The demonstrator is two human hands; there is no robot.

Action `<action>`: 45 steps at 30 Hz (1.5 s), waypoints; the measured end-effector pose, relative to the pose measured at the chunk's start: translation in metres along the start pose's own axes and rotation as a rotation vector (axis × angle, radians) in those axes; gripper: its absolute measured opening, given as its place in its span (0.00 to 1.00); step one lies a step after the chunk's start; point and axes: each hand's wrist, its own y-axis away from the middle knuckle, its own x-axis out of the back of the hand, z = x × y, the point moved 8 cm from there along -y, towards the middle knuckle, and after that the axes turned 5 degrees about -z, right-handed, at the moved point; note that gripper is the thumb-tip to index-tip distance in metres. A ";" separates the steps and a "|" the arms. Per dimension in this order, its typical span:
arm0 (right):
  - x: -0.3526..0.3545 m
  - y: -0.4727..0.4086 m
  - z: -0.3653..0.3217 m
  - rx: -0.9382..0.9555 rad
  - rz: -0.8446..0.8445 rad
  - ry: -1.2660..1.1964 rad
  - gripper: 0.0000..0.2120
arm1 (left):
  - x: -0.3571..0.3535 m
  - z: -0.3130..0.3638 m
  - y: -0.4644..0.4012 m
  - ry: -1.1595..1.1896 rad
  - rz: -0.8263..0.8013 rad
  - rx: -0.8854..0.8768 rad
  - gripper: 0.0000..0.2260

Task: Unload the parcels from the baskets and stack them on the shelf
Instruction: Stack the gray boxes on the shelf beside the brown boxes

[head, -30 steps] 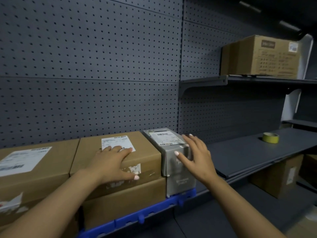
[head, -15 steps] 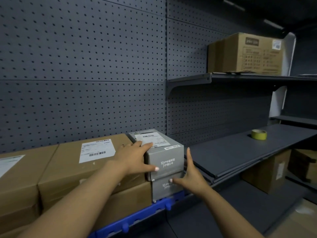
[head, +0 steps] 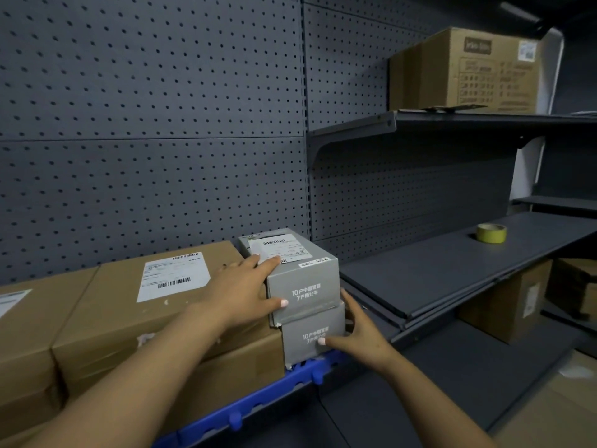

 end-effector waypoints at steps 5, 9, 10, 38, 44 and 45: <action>-0.001 -0.006 -0.021 0.045 -0.027 0.003 0.40 | 0.000 0.000 0.001 0.005 0.006 0.005 0.37; -0.002 -0.006 -0.020 0.018 -0.010 0.014 0.33 | 0.000 0.000 0.001 0.027 0.008 0.005 0.37; -0.002 -0.006 -0.019 0.021 -0.002 0.014 0.32 | 0.000 0.000 0.001 0.036 0.013 0.005 0.38; 0.005 -0.006 -0.005 -0.097 -0.123 -0.035 0.34 | 0.002 -0.005 0.002 0.120 0.014 -0.031 0.40; 0.005 -0.006 -0.005 -0.099 -0.114 -0.032 0.34 | 0.002 -0.005 0.002 0.080 0.040 -0.023 0.39; 0.005 -0.006 -0.004 -0.103 -0.113 -0.028 0.34 | 0.001 -0.005 0.001 0.069 0.033 -0.021 0.39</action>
